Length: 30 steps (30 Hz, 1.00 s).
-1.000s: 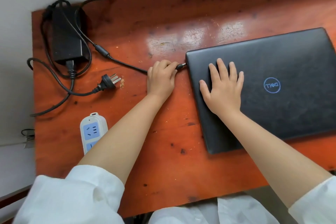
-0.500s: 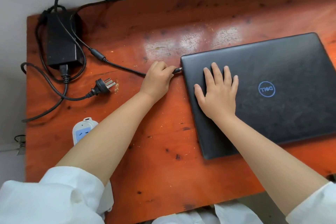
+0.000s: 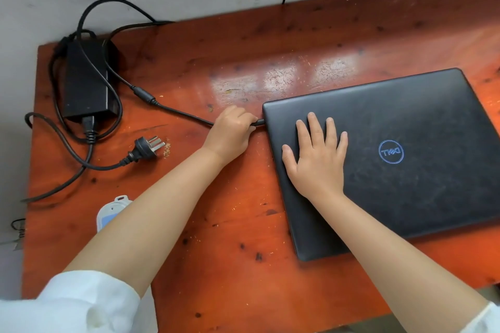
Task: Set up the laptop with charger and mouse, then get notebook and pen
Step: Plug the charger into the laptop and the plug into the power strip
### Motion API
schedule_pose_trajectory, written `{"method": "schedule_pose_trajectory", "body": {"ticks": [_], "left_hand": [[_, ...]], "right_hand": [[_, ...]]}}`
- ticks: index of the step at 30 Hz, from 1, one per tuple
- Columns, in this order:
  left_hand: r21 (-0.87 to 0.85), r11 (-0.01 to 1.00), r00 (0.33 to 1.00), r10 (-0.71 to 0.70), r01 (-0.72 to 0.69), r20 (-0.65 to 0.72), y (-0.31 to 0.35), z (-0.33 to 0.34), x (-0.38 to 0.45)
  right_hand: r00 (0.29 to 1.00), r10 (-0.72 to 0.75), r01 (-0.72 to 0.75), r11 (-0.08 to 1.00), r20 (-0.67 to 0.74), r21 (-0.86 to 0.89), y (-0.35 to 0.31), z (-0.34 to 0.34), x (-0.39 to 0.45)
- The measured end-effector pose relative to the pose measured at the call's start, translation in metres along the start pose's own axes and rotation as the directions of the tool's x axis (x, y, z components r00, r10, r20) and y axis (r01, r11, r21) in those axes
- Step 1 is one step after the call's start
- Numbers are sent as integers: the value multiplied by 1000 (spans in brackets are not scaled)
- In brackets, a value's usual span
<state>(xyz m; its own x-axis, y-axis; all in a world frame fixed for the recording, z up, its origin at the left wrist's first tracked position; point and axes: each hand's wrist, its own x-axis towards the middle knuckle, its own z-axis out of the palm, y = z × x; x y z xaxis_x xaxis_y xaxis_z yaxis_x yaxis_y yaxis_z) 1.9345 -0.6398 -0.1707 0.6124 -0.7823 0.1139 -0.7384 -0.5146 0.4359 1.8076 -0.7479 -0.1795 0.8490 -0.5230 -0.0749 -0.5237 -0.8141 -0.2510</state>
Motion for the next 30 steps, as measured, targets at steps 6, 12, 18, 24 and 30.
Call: {"method": "schedule_pose_trajectory", "body": {"ticks": [6, 12, 18, 24, 30], "left_hand": [[54, 996, 998, 65, -65, 5, -6, 0, 0], [46, 998, 999, 53, -53, -5, -8, 5, -2], [185, 974, 991, -134, 128, 25, -12, -12, -17], [161, 958, 967, -216, 237, -137, -43, -70, -95], [147, 927, 934, -322, 345, -156, -79, -95, -162]], "right_hand": [[1000, 6, -6, 1000, 6, -20, 0, 2, 0], [1000, 10, -10, 1000, 2, -24, 0, 2, 0], [1000, 11, -12, 1000, -9, -25, 2, -1, -1], [1000, 15, -15, 999, -13, -31, -3, -7, -5], [907, -412, 420, 899, -87, 120, -76, -6, -24]]}}
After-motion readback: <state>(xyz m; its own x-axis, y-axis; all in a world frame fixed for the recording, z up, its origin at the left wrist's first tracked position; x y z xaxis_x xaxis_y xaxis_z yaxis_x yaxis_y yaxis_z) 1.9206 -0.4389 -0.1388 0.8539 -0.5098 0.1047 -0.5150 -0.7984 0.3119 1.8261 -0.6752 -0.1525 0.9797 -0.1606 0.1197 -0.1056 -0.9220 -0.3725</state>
